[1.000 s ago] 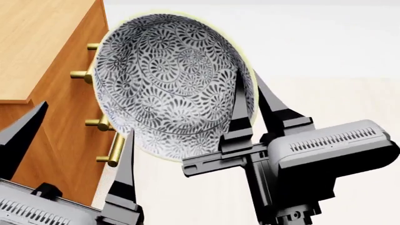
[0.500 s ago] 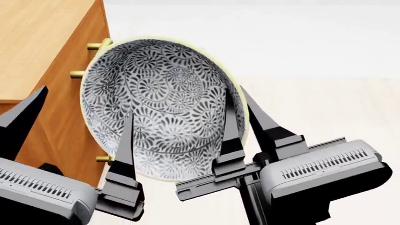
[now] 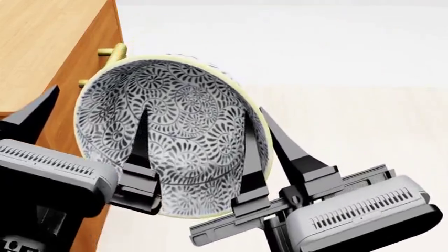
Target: Put the bowl on top of the cabinet.
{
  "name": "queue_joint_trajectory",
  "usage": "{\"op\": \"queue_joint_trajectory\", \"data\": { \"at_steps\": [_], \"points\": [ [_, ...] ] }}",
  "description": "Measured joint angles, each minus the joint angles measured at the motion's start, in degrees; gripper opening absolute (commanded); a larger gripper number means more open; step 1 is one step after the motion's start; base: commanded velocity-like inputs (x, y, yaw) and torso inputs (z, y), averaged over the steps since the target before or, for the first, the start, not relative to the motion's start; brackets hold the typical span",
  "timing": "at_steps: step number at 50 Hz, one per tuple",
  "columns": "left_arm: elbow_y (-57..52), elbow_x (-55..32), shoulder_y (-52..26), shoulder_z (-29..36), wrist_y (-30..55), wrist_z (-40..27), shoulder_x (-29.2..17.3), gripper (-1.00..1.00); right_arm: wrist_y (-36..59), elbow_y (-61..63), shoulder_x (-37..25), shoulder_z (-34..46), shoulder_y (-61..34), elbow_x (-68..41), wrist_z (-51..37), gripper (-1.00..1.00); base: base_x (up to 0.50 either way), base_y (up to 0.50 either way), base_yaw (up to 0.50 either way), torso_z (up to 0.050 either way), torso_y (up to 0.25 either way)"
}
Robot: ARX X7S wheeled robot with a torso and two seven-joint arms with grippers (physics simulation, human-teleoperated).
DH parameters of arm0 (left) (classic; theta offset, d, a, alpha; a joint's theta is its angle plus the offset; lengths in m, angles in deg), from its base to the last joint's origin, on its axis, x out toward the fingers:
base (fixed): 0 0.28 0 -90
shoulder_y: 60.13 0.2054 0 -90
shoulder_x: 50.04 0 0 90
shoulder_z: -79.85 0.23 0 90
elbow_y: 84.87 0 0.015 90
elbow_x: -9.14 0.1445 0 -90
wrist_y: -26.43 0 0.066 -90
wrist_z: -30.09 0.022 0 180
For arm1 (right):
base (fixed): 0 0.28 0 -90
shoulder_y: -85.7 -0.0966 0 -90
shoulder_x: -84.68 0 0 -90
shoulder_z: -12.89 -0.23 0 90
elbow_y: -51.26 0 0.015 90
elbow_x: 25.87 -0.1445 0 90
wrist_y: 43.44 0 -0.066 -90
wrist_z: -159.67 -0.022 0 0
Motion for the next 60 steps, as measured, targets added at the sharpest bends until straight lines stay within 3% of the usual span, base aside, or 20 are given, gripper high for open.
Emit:
{"op": "queue_joint_trajectory", "data": {
  "at_steps": [7, 8, 42, 43, 60],
  "points": [
    [2.4, 0.5, 0.0, -0.3, -1.7, 0.6, -0.4, 1.0, 0.2, 0.3, -0.1, 0.1, 0.0, 0.2, -0.1, -1.0, 0.0, 0.0, 0.0, 0.0, 0.001],
    [2.7, 0.6, 0.0, -0.3, -1.9, 0.7, -0.5, -1.0, 0.2, 0.3, -0.1, 0.1, 0.0, 0.2, -0.2, -1.0, 0.0, 0.0, 0.0, 0.0, 0.0],
    [3.8, -0.7, 0.2, 2.2, -5.0, 1.7, -0.8, -1.0, 1.3, -0.2, -0.2, 0.2, 0.2, 0.1, -1.3, -1.0, 0.0, 0.0, 0.0, 0.0, 0.0],
    [3.9, -0.7, 0.2, 2.2, -5.0, 1.7, -0.8, -1.0, 1.3, -0.2, -0.2, 0.2, 0.1, 0.2, -1.3, 1.0, 0.0, 0.0, 0.0, 0.0, 0.0],
    [5.7, 0.3, 0.4, 1.9, -4.5, 1.4, -1.0, -1.0, 4.7, 0.7, -1.6, 1.0, -0.5, 1.9, -0.8, 1.0, 0.0, 0.0, 0.0, 0.0, 0.001]
  ]
}}
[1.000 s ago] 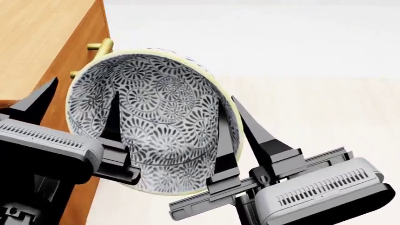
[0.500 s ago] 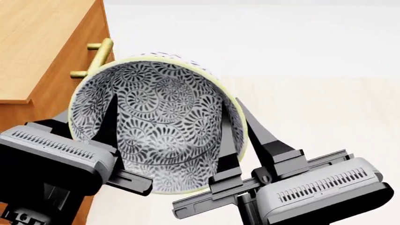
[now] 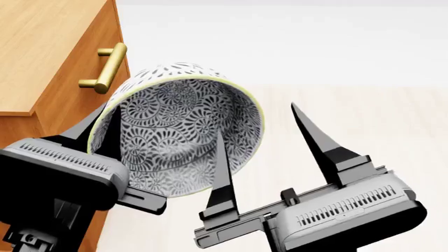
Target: Put the bowl on top of the cabinet.
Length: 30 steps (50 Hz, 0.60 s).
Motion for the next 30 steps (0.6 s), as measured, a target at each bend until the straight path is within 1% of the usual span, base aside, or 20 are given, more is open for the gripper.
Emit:
{"op": "queue_joint_trajectory", "data": {
  "at_steps": [9, 16, 21, 30],
  "points": [
    [0.9, -0.2, 0.2, -0.1, -0.4, 0.4, -0.1, -1.0, 1.1, 0.0, -1.0, 0.5, 0.2, 0.7, 0.2, 1.0, 0.0, 0.0, 0.0, 0.0, 0.0],
    [1.3, -0.8, -0.5, -0.1, 0.4, 0.7, -0.1, -1.0, -0.6, -0.1, -2.0, -0.6, 1.7, 0.1, 0.0, 1.0, 0.0, 0.0, 0.0, 0.0, 0.001],
    [2.7, -0.1, -2.5, 1.0, 2.2, 0.3, 0.4, -1.0, -3.0, -0.4, -2.9, -1.9, 3.6, -0.5, -0.2, 1.0, 0.0, 0.0, 0.0, 0.0, 0.0],
    [8.2, 1.3, -7.8, 3.3, 4.9, 0.6, 2.4, -1.0, -8.2, -1.8, -4.4, -4.3, 7.3, -1.7, -0.2, 1.0, 0.0, 0.0, 0.0, 0.0, 0.0]
  ]
}}
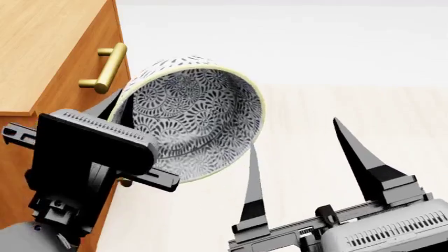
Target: Put the bowl on top of the cabinet.
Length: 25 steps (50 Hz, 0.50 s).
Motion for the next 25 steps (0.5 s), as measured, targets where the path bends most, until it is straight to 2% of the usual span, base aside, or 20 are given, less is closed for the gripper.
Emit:
{"op": "queue_joint_trajectory", "data": {
  "at_steps": [25],
  "points": [
    [12.3, -0.2, -14.7, 1.9, 7.0, 2.6, 5.6, -1.0, -8.8, -5.9, -0.6, -2.8, 5.3, -1.6, 1.8, 1.0, 0.0, 0.0, 0.0, 0.0, 0.0]
  ]
}}
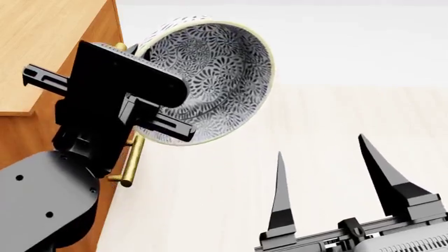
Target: Put the bowl on top of the cabinet.
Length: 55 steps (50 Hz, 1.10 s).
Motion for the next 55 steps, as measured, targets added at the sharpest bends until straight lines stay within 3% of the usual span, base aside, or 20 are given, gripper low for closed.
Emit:
{"op": "queue_joint_trajectory", "data": {
  "at_steps": [27, 55],
  "points": [
    [14.0, -5.5, -18.1, -11.4, 11.2, 1.1, 5.6, -1.0, -1.0, -2.6, 1.1, 0.5, 0.1, 0.2, 1.2, 1.0, 0.0, 0.0, 0.0, 0.0, 0.001],
    [45.3, -12.0, -25.6, -34.7, 2.4, 3.2, 6.5, -1.0, -1.1, -3.4, 1.2, 0.3, 0.6, 0.5, 1.2, 1.0, 0.0, 0.0, 0.0, 0.0, 0.0]
  ]
}}
